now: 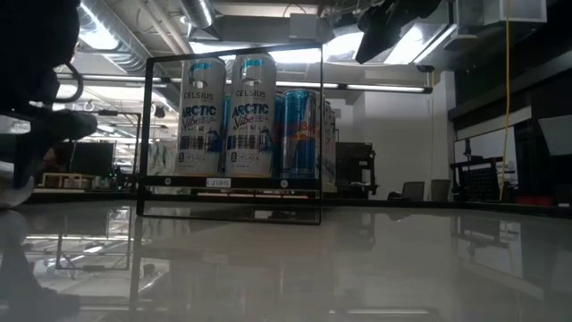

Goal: Place canned beverage on shelf
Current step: Put the orange soda can on the shelf aligned with the other orange soda can

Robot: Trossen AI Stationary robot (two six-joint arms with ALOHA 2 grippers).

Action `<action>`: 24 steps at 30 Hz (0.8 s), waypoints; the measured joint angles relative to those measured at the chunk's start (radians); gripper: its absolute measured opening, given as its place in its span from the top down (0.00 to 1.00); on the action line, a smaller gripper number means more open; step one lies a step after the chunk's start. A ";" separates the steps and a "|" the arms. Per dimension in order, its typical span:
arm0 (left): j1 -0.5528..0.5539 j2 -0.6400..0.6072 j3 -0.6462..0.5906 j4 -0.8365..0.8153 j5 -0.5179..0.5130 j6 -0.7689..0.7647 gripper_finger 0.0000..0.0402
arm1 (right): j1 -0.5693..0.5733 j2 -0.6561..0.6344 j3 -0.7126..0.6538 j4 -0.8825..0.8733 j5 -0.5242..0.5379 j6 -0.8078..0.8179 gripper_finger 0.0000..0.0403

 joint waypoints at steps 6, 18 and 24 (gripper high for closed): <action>0.021 0.000 -0.024 0.000 -0.001 -0.007 0.20 | 0.000 0.000 0.000 0.000 0.000 0.000 0.11; 0.027 0.000 -0.040 -0.003 -0.040 0.052 0.20 | 0.000 0.000 0.000 0.000 0.000 0.000 0.11; 0.027 -0.001 -0.040 -0.018 -0.041 0.060 0.20 | 0.000 0.000 0.000 0.000 0.000 0.000 0.11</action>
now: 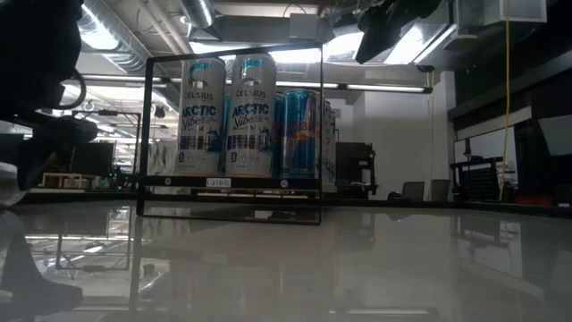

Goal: Place canned beverage on shelf
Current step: Put the orange soda can on the shelf aligned with the other orange soda can

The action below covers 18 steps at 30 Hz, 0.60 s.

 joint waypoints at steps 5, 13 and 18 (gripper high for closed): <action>0.000 0.000 0.000 0.000 0.000 0.042 0.20 | 0.000 0.000 0.000 0.000 0.000 0.000 0.11; 0.005 0.000 -0.004 -0.005 -0.017 0.043 0.20 | 0.000 0.000 0.000 0.000 0.000 0.000 0.11; 0.021 0.000 -0.051 0.076 0.033 0.040 0.20 | 0.000 0.000 0.000 0.000 0.000 0.000 0.11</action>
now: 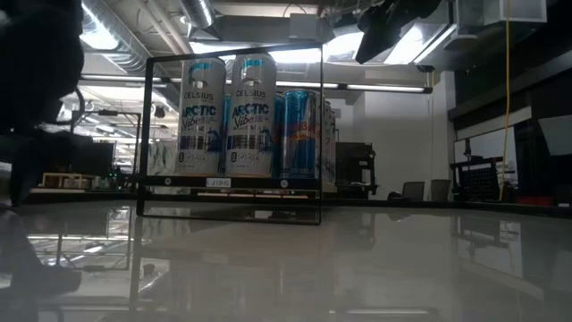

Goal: Place canned beverage on shelf
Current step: Put the orange soda can on the shelf aligned with the other orange soda can

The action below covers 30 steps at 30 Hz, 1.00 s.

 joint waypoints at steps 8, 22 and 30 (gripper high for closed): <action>0.005 0.000 -0.028 0.061 -0.052 0.000 0.26 | 0.000 0.000 0.000 0.000 0.000 0.000 0.11; 0.001 0.000 -0.004 0.064 -0.325 0.001 0.43 | 0.000 0.000 0.000 0.000 0.000 0.000 0.11; 0.004 0.000 0.002 0.033 -0.655 -0.001 0.42 | 0.000 0.000 0.000 0.000 0.000 0.000 0.11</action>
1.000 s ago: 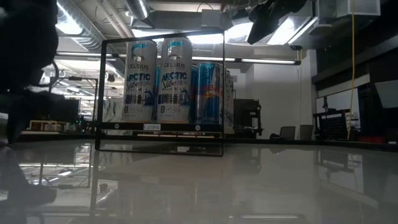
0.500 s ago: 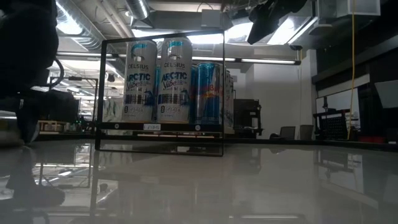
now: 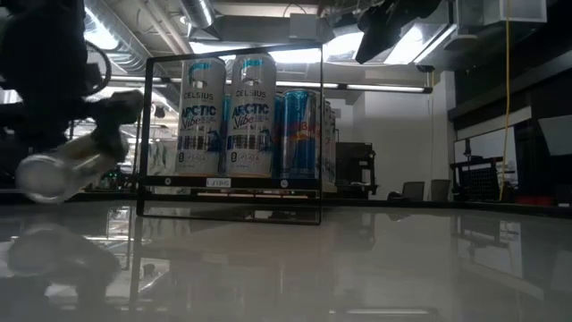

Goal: Place canned beverage on shelf
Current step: Put the orange soda can on the shelf aligned with the other orange soda can

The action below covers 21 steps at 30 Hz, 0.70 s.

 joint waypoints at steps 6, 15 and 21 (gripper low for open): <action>0.024 0.000 0.000 -0.094 -0.239 0.007 0.41 | 0.000 0.000 0.000 0.000 0.000 0.000 0.11; 0.089 0.000 -0.001 -0.106 -0.589 0.191 0.40 | 0.000 0.000 0.000 0.000 0.000 0.000 0.11; 0.149 0.000 -0.072 0.023 -0.785 0.213 0.40 | 0.000 0.000 0.000 0.000 0.000 0.000 0.11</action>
